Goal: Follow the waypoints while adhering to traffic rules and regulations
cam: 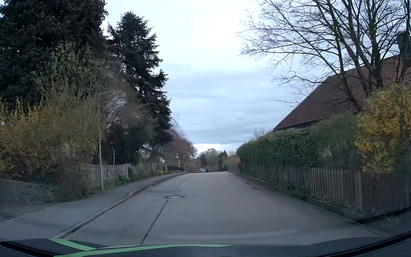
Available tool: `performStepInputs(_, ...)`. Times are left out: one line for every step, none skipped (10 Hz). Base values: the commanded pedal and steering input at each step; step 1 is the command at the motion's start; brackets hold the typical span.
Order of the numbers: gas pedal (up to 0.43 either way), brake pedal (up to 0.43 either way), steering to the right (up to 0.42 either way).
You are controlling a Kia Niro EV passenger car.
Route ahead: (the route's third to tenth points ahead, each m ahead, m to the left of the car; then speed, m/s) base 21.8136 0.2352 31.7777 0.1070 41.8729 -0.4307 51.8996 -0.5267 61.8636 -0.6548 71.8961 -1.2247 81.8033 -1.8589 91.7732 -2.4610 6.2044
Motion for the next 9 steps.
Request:
performStepInputs(0.209, 0.0, 0.041)
performStepInputs(0.209, 0.0, 0.037)
performStepInputs(0.197, 0.0, 0.027)
performStepInputs(0.189, 0.0, 0.018)
performStepInputs(0.189, 0.0, 0.011)
performStepInputs(0.189, 0.0, 0.005)
performStepInputs(0.169, 0.0, -0.001)
performStepInputs(0.157, 0.0, -0.008)
performStepInputs(0.138, 0.0, -0.01)
